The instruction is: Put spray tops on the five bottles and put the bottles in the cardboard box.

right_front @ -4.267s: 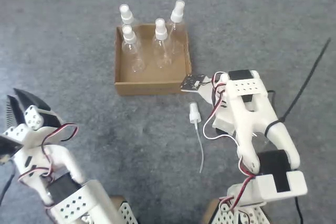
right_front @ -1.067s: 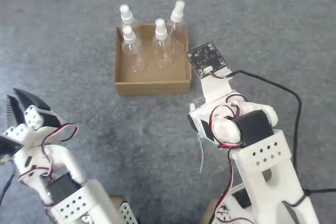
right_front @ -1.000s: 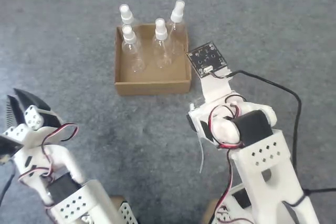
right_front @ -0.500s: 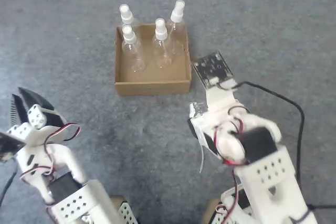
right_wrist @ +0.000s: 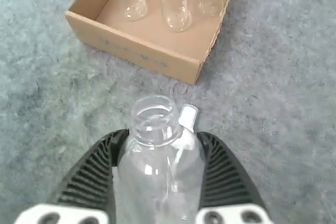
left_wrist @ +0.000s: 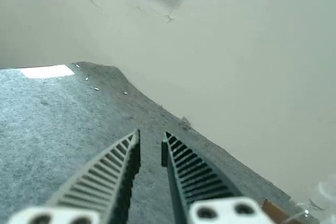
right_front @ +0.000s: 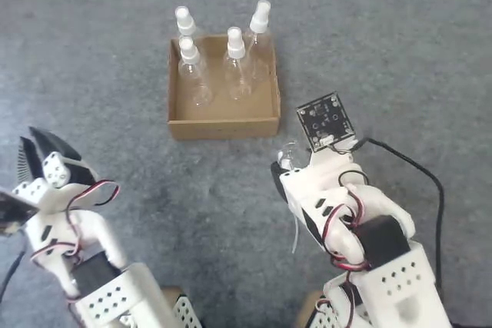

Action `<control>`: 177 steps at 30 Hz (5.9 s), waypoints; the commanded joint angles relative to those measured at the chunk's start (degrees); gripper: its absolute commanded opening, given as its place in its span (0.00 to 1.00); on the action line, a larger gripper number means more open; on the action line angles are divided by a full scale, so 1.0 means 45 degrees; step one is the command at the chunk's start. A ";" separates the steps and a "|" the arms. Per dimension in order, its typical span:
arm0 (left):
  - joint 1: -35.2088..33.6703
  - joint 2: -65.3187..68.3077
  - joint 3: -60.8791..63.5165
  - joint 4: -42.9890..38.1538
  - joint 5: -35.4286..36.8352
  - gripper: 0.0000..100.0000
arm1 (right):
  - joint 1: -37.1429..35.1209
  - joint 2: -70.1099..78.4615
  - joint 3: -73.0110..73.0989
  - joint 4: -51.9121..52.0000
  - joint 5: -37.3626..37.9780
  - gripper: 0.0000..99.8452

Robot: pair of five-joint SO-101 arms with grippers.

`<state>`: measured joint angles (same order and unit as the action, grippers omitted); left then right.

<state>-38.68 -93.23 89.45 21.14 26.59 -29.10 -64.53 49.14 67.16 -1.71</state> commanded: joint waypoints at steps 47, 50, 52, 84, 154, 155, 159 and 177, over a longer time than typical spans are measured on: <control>1.1761 -0.0156 -0.3937 0.2969 -0.3419 0.07 | 0.1104 -0.4581 0.2872 -0.2295 -0.0703 0.01; 1.2210 -0.0156 -0.3741 0.2969 -0.3477 0.07 | 0.1026 -0.4991 0.3184 -0.2432 -0.0703 0.01; 1.2425 -0.0137 -0.3526 0.2969 -0.3516 0.07 | 0.0674 -0.5324 0.3341 -0.2452 -0.0703 0.01; 1.6957 -0.0156 -0.2217 0.4357 -0.7267 0.07 | -0.1924 -0.8664 0.6271 -0.3350 0.2383 0.01; 1.5473 1.6625 -1.1888 0.7619 -0.1133 0.23 | 0.7082 -0.8664 0.6701 -0.6300 0.0195 0.01; 1.5531 1.6860 -1.2005 0.7619 -0.1016 0.23 | 0.7082 -0.8664 0.6701 -0.6300 0.0195 0.01; 1.5766 1.7856 -1.2513 0.7600 0.0059 0.23 | 0.7082 -0.8664 0.6720 -0.6300 0.0234 0.01; 1.5785 2.2759 -1.5326 0.7678 0.0742 0.22 | 0.7082 -0.8664 0.6720 -0.6281 0.0234 0.01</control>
<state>32.53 8.40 24.48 55.43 29.23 2.11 -103.30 80.18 40.26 -0.40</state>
